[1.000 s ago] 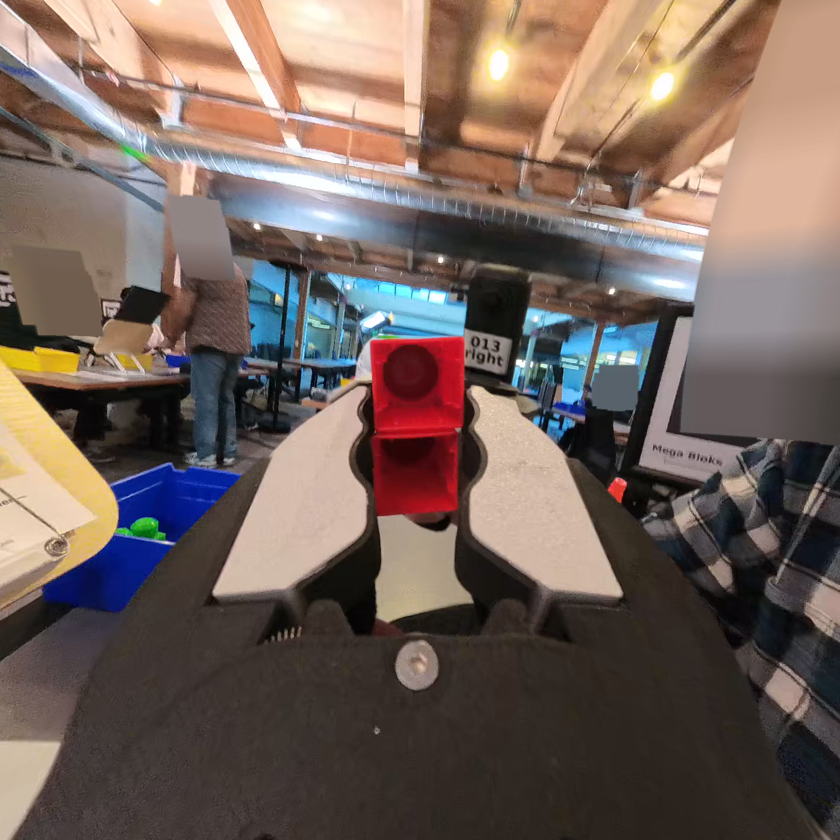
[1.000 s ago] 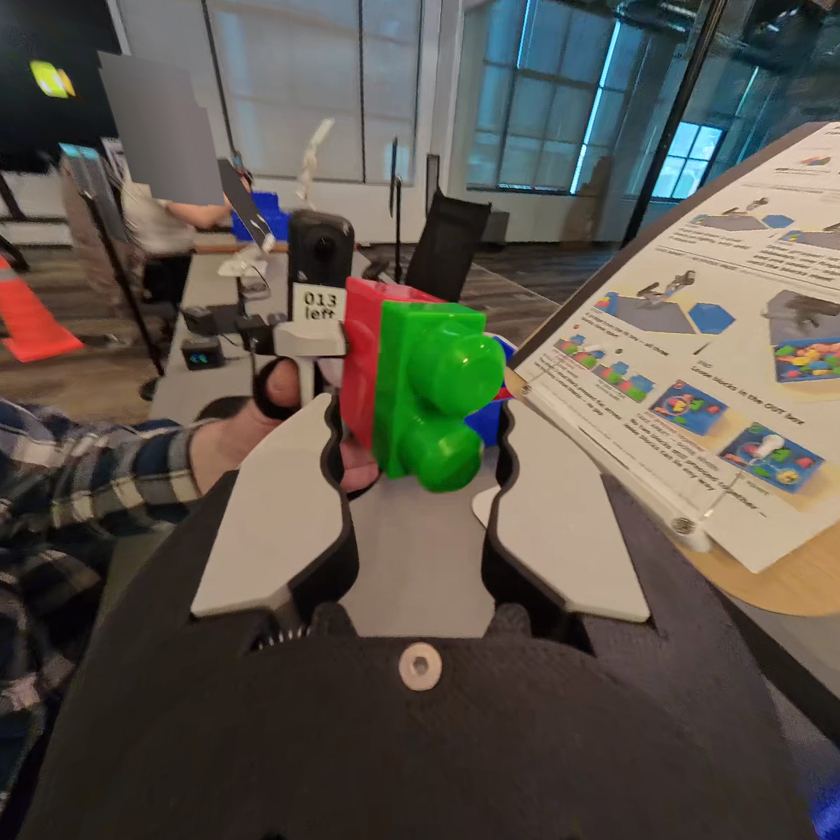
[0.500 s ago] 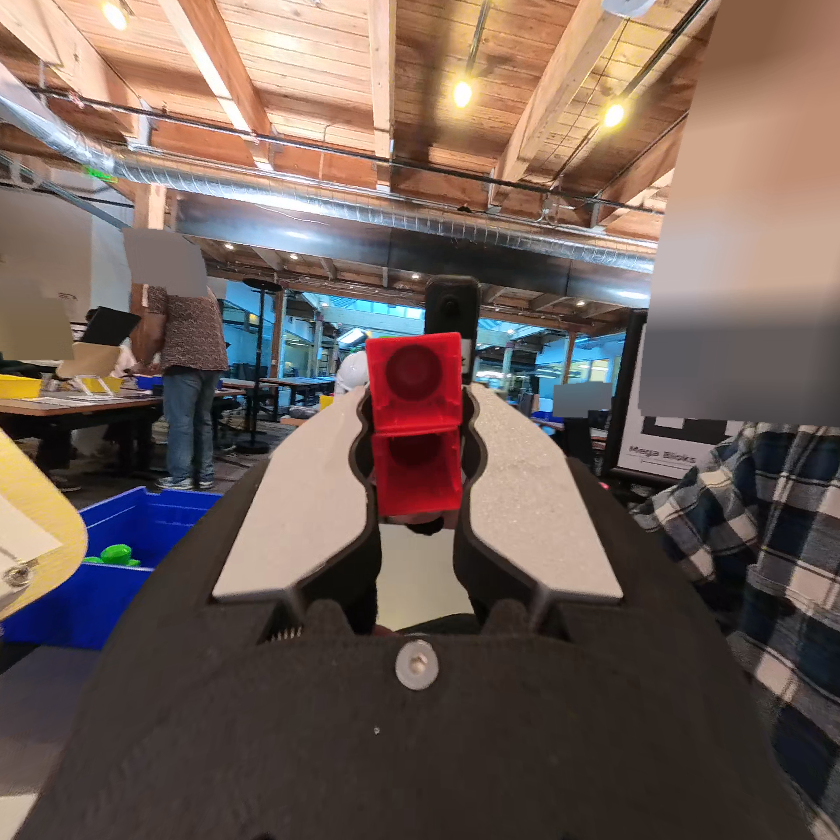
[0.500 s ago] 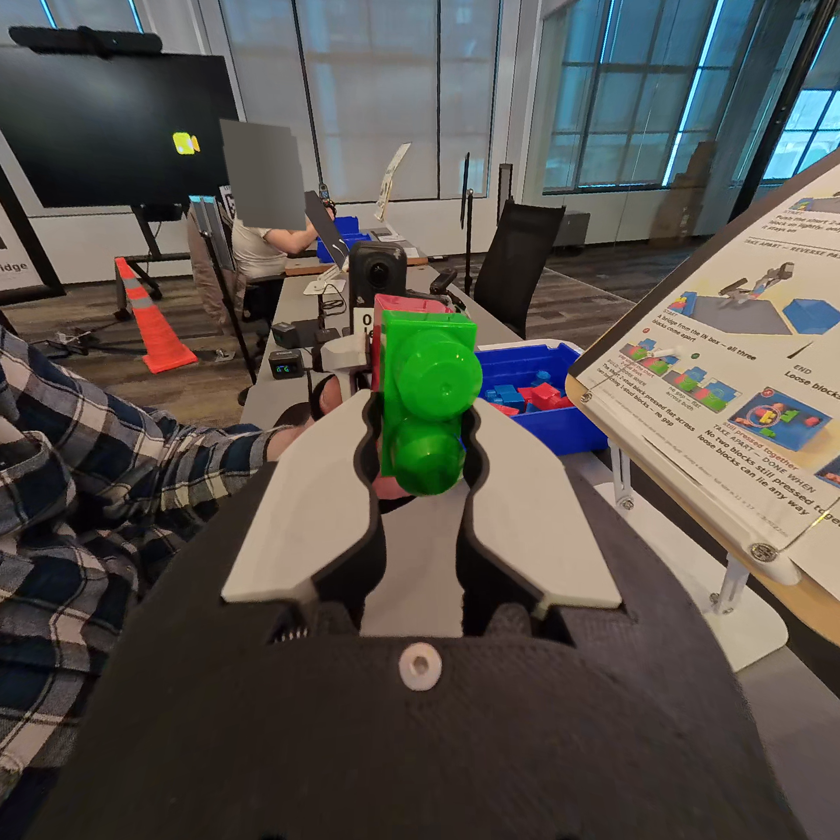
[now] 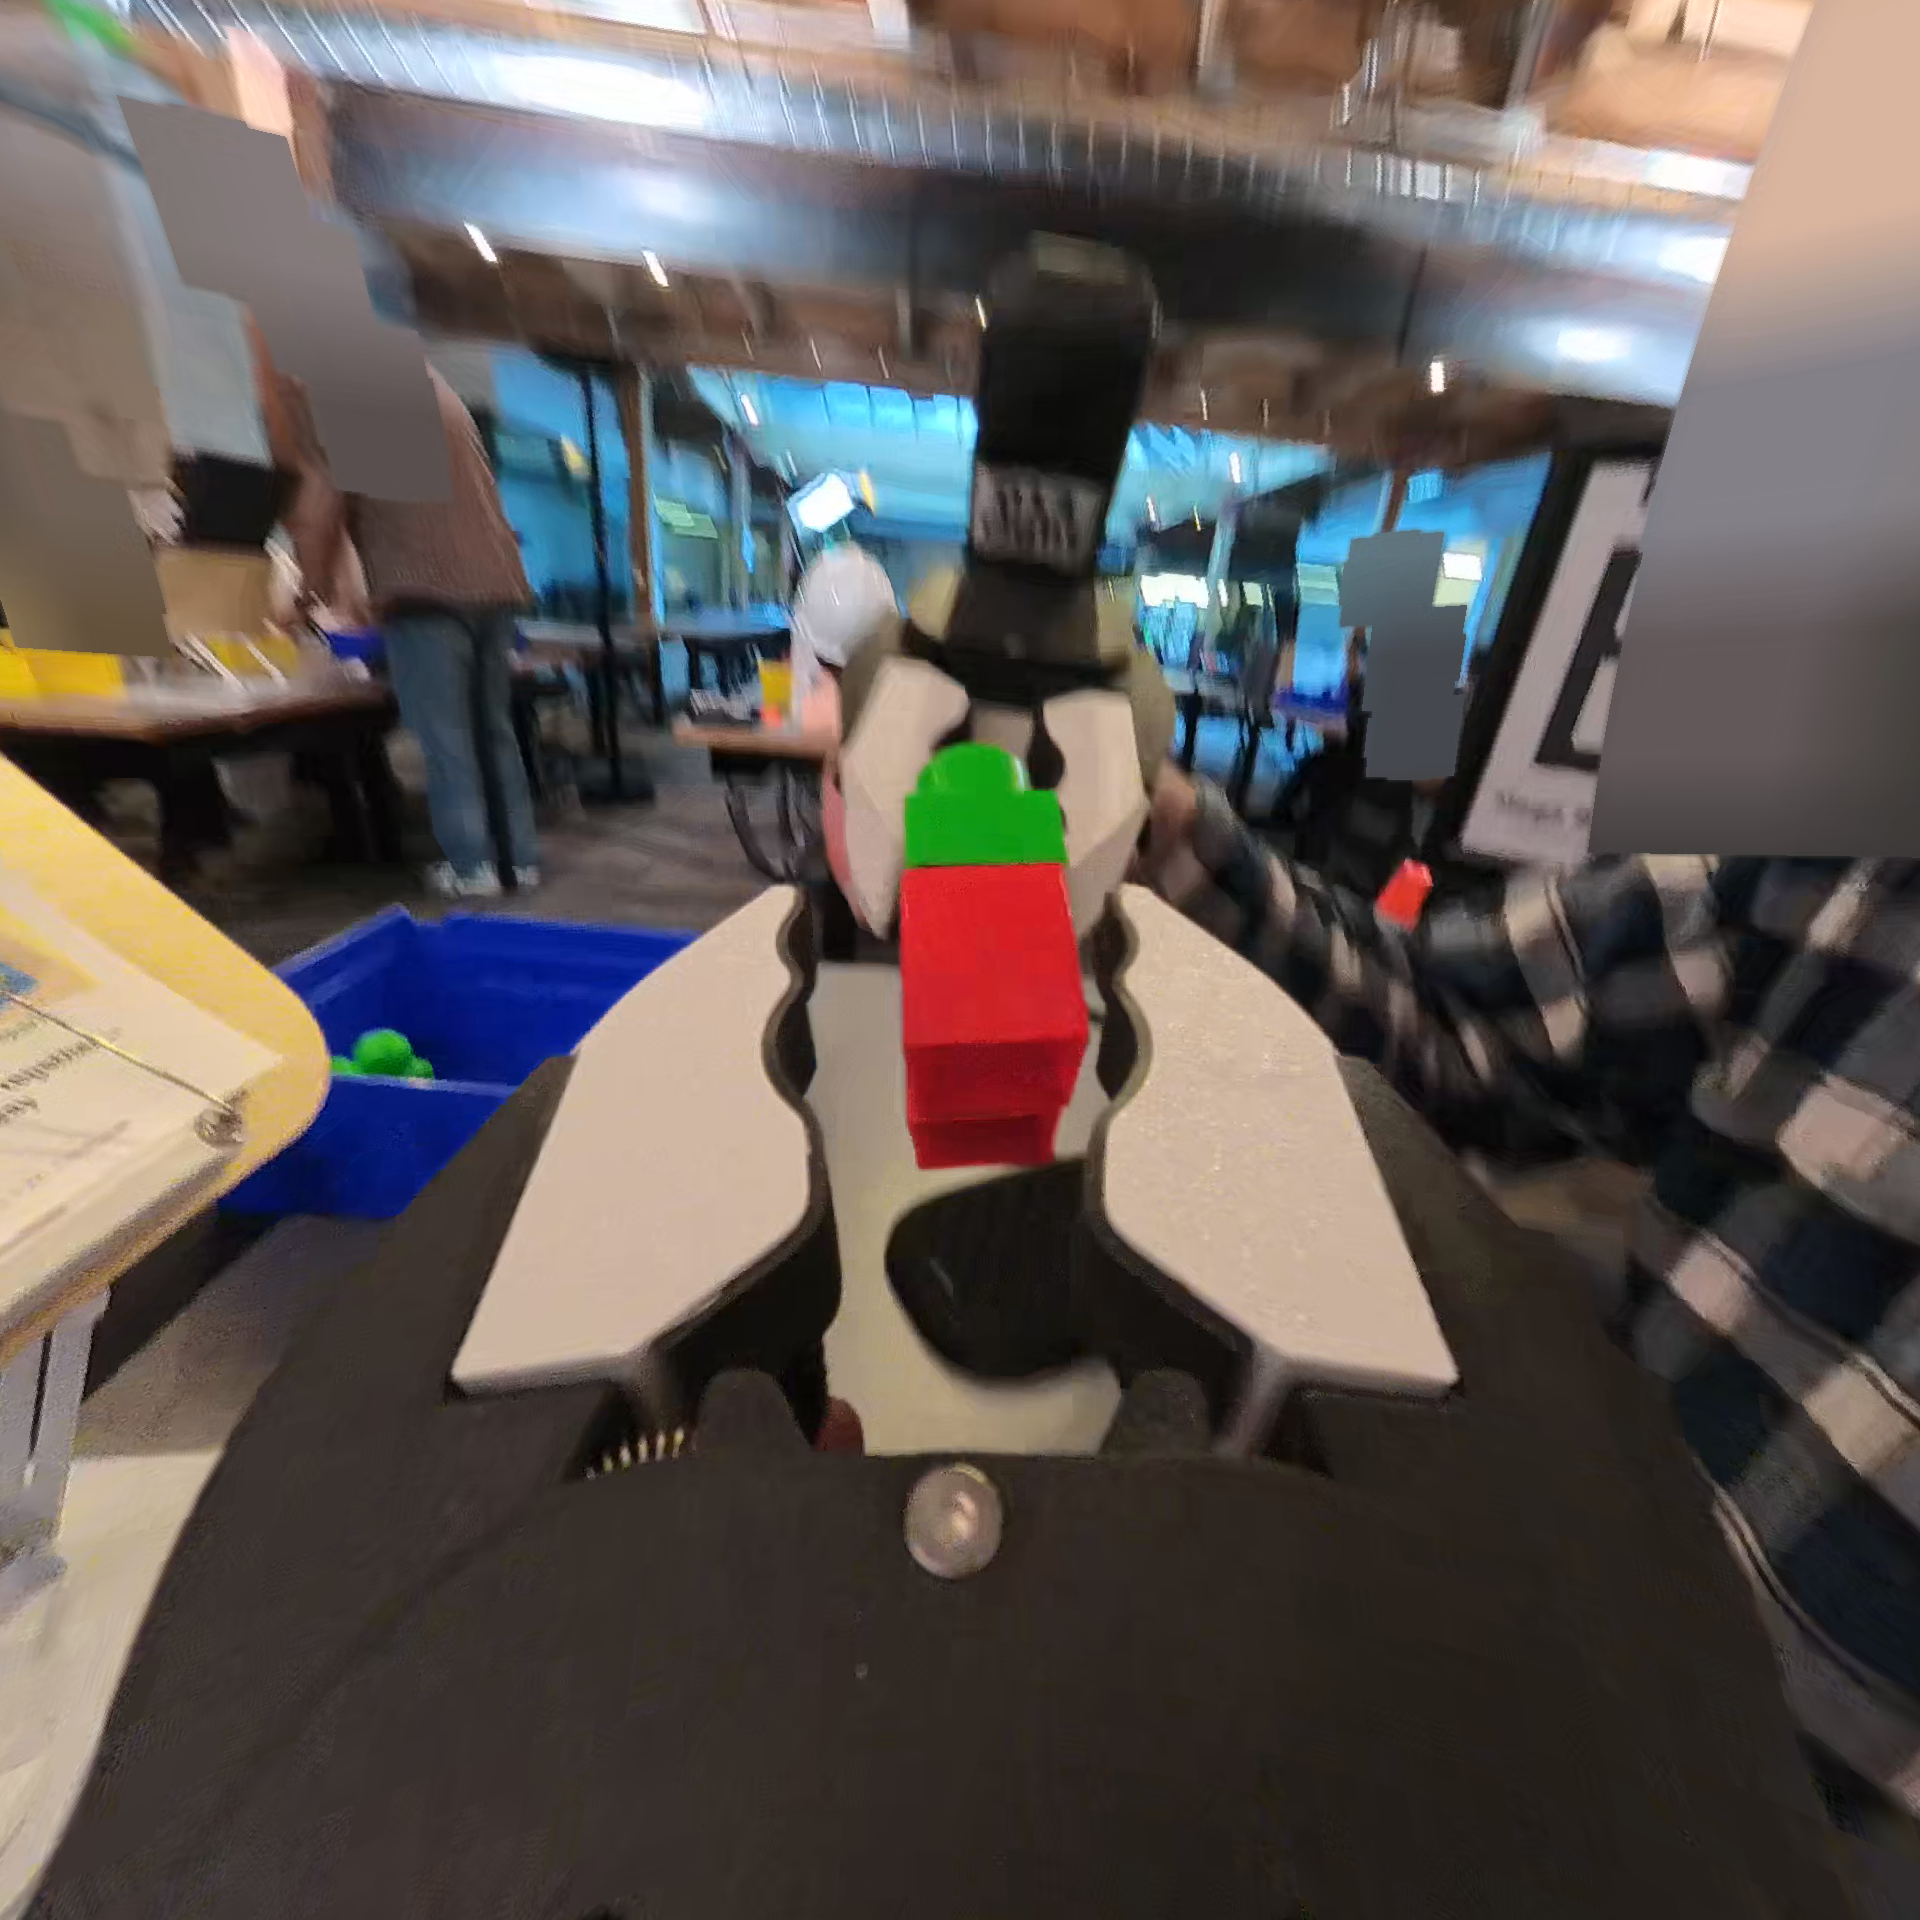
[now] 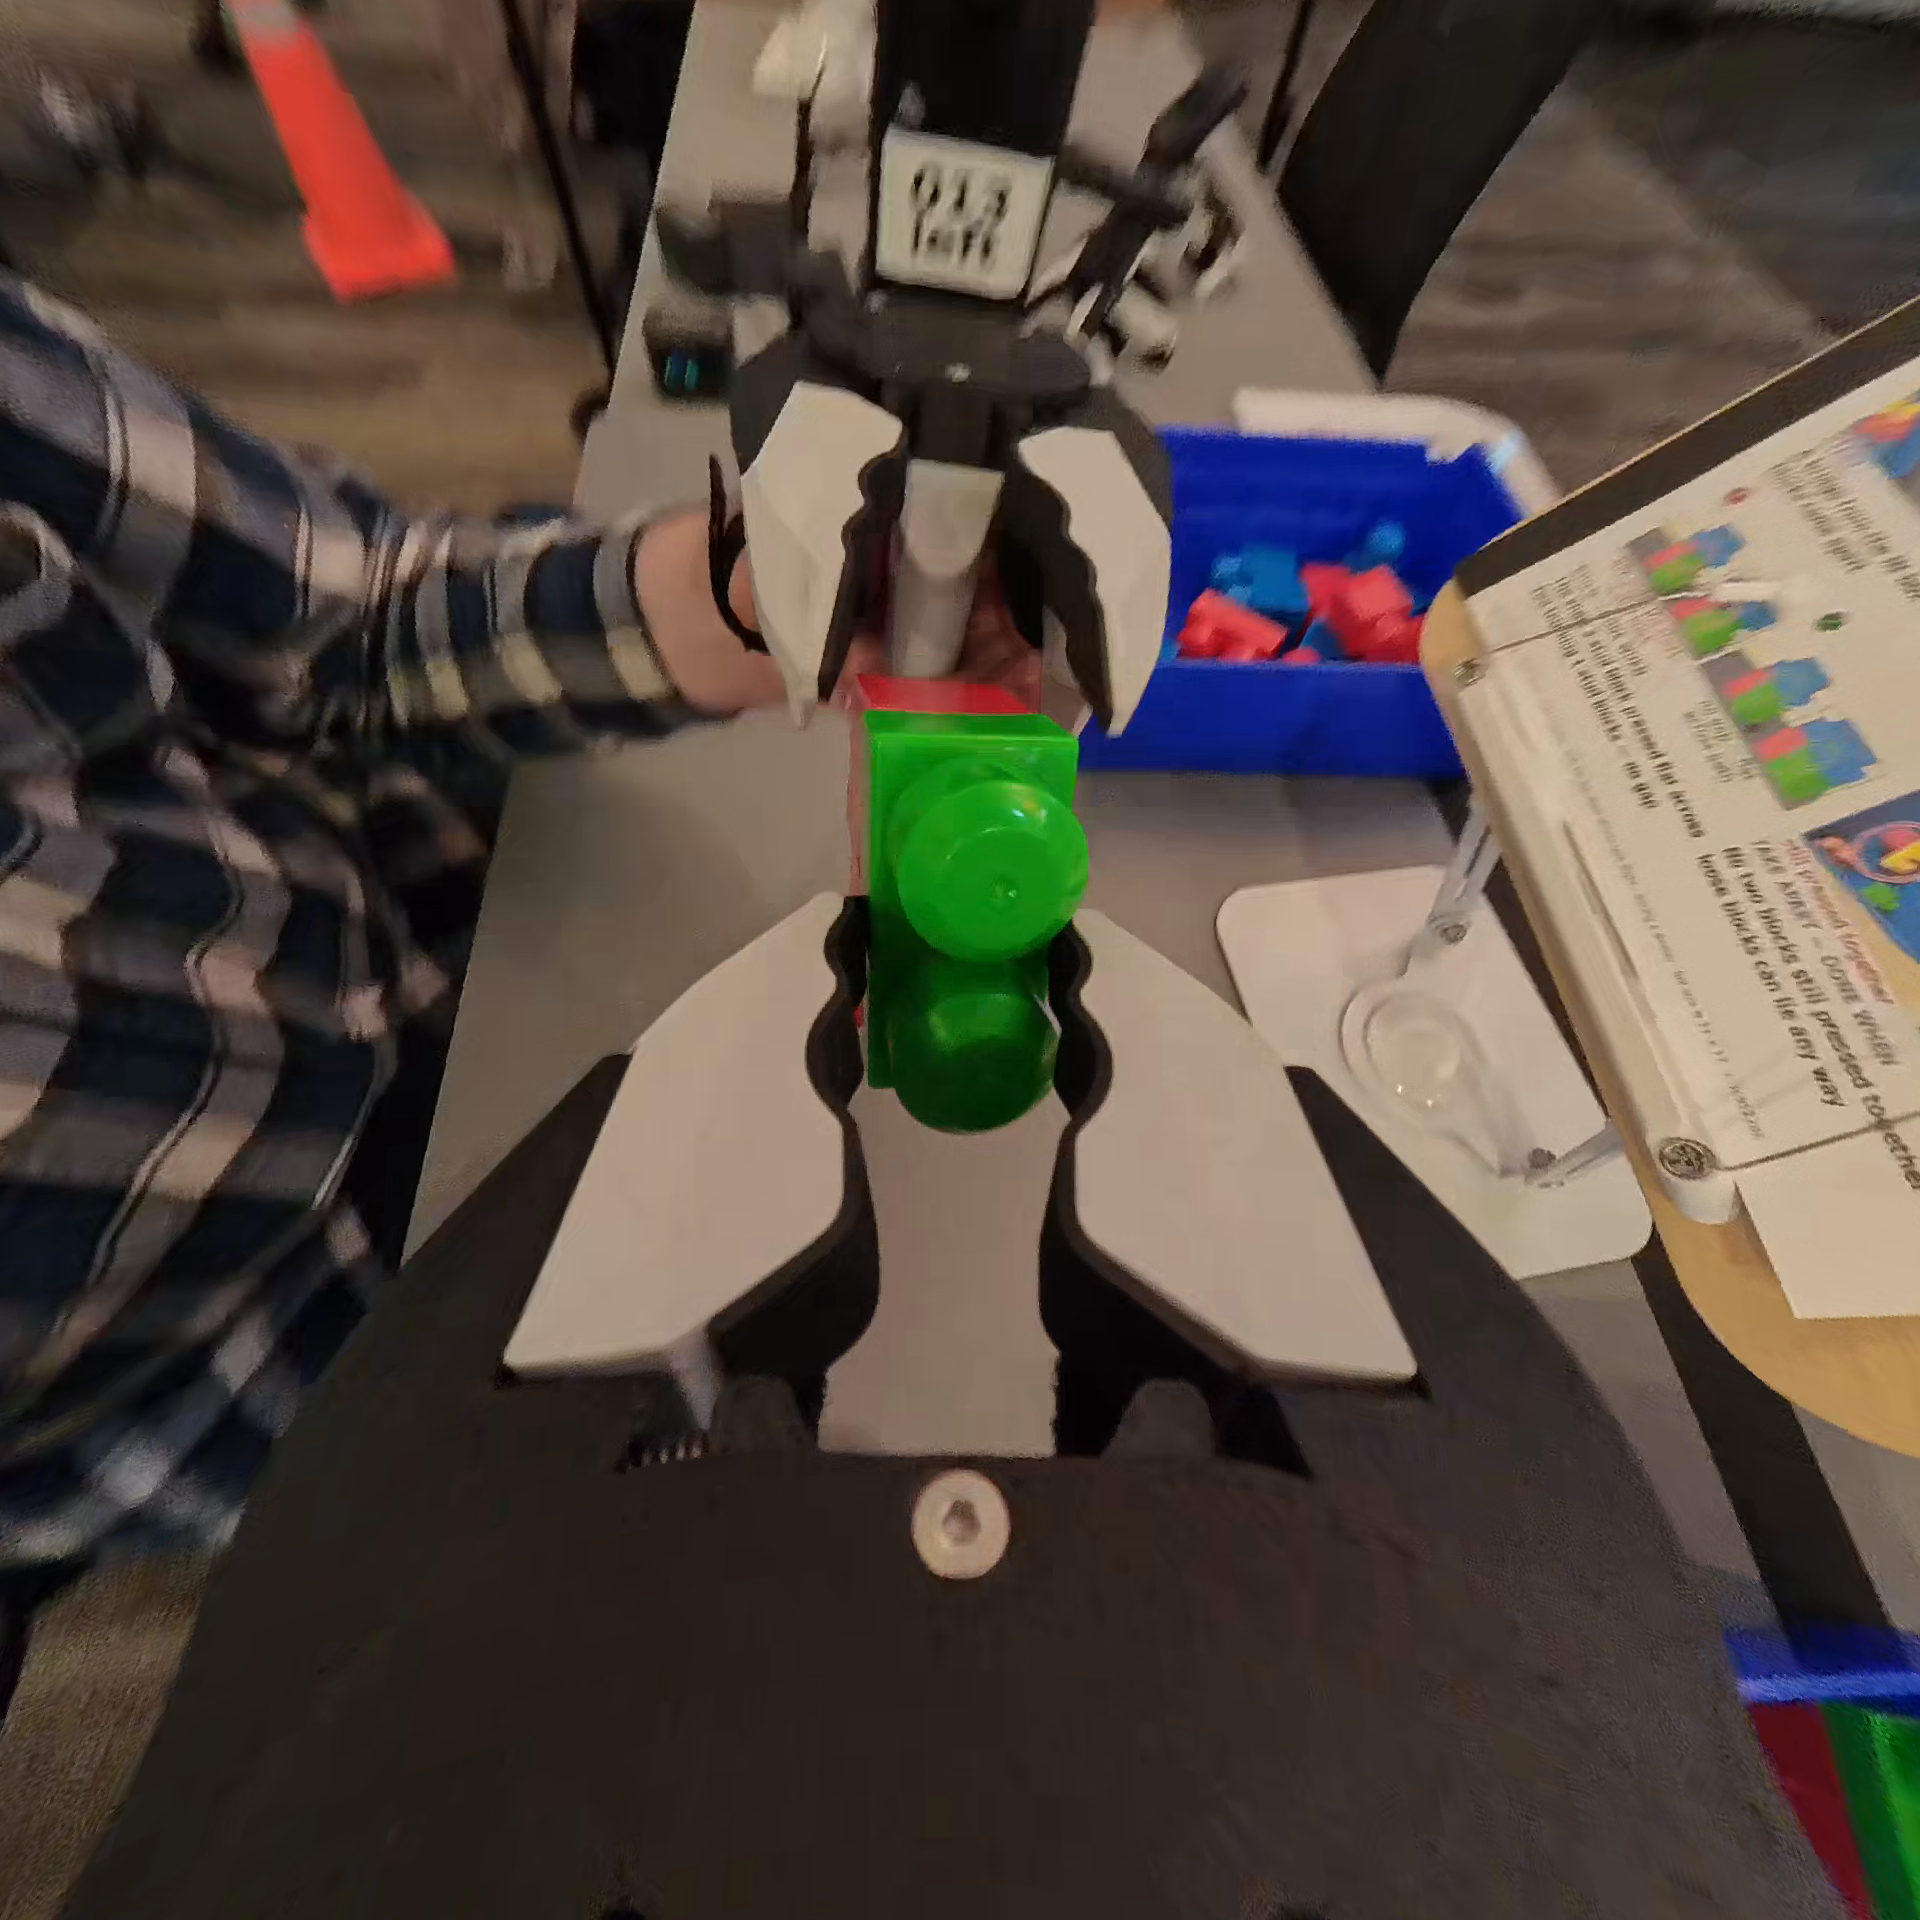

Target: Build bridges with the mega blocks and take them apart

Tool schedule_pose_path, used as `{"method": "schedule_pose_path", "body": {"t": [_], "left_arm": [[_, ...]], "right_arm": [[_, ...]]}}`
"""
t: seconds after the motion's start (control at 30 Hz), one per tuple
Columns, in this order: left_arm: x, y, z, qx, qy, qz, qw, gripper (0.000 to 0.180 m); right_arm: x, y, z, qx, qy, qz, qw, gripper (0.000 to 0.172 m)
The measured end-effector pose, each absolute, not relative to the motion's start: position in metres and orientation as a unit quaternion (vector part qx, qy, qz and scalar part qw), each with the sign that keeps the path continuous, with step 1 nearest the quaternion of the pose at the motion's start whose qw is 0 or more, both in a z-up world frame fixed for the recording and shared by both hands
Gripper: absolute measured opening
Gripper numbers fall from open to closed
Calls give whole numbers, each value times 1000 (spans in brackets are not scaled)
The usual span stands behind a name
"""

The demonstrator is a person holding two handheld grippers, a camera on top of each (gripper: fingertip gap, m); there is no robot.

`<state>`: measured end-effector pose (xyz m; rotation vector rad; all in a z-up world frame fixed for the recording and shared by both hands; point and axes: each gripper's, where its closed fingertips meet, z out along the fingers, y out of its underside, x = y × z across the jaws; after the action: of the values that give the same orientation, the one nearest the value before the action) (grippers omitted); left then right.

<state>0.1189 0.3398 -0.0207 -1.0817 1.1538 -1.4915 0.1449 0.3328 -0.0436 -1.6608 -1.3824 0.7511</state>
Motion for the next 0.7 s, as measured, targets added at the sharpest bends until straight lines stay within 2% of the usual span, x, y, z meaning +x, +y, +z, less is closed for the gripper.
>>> {"method": "schedule_pose_path", "body": {"t": [0.07,0.13,0.23,0.27,0.4,0.5,0.6,0.7], "left_arm": [[126,331,-36,-465,519,-582,419,49],[133,323,-51,-480,552,-564,383,38],[136,330,-56,-496,542,-550,397,36],[134,336,-51,-496,518,-560,415,36],[116,370,-24,-488,350,-659,452,36],[112,379,-20,-474,283,-709,439,35],[123,372,-22,-472,285,-718,424,35],[129,367,-17,-470,285,-712,438,35]], "right_arm": [[144,330,-49,-668,-590,276,360,35],[143,331,-52,-676,-617,249,317,34],[142,339,-50,-679,-639,202,301,35],[140,346,-45,-681,-633,193,315,36],[149,383,-9,-650,-584,10,487,88],[143,380,-10,-606,-569,-81,551,110],[133,384,-26,-596,-569,-113,555,118],[130,388,-29,-591,-568,-129,558,102]]}}
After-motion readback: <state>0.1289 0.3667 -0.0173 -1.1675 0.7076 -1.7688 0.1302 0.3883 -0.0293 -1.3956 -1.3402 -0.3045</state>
